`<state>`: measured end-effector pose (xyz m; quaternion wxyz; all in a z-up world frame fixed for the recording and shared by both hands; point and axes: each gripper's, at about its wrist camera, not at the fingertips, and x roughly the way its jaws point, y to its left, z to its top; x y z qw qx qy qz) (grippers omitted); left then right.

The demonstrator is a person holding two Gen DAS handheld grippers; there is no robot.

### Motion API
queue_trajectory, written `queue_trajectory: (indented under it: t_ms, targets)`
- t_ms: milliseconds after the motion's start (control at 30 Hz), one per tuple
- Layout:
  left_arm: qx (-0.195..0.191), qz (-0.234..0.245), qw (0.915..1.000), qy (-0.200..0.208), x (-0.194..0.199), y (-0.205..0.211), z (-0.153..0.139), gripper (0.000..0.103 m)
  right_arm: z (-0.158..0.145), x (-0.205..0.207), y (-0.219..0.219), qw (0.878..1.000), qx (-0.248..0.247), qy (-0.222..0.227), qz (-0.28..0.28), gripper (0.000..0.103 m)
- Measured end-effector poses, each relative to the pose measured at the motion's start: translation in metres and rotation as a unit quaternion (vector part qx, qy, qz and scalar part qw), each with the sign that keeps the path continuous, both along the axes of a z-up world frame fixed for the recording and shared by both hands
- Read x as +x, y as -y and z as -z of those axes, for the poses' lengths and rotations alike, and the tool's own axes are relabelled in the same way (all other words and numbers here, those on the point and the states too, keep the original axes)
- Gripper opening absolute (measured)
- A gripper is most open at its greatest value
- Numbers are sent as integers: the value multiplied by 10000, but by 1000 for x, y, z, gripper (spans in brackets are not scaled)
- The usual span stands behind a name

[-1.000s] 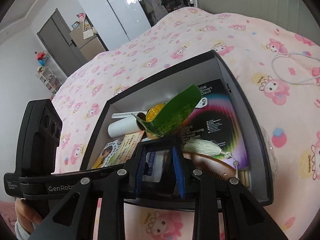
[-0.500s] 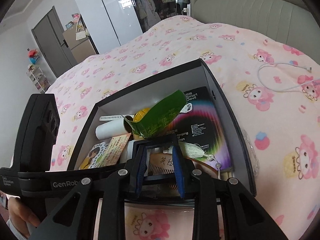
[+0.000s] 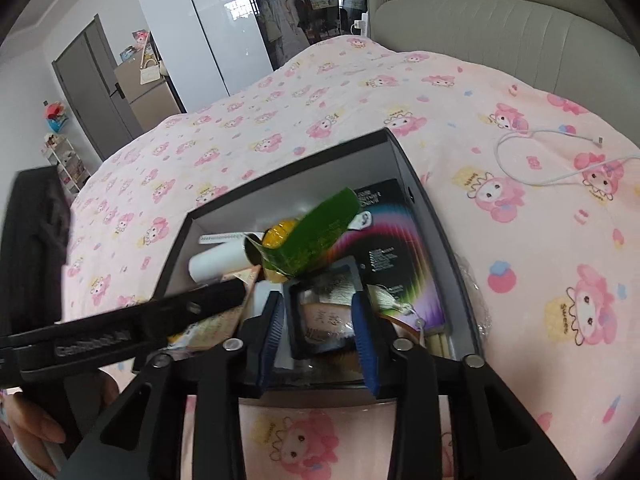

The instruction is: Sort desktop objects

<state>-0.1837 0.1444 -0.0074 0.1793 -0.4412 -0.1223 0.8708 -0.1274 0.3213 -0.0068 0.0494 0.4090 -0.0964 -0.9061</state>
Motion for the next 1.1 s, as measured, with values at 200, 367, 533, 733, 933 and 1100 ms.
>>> queue_trajectory:
  t_ms: [200,367,533,733,933,1100]
  targets:
    - [-613,-765,9925,-735,-2,56,-42,101,-31,-14,44,9992,157,-343,-150,73]
    - [-753,-1156,9871,-807,2,97,-55,102,-52,-35,85,9982,356,-439,-179,74]
    - [-796,-1405,9830,-868,19,128,-65,102,-62,-45,122,9976,467,-427,-292,74]
    - [-847,-1703,9772,-941,39,165,-76,102,-67,-15,145,9967,514,-425,-465,74]
    - [-1113,-1639,9743,-1076,102,156,-106,102,-89,37,137,9948,550,-628,-583,74]
    - [-975,-1824,9711,-1192,161,151,-115,102,-102,90,122,9924,640,-871,-581,81]
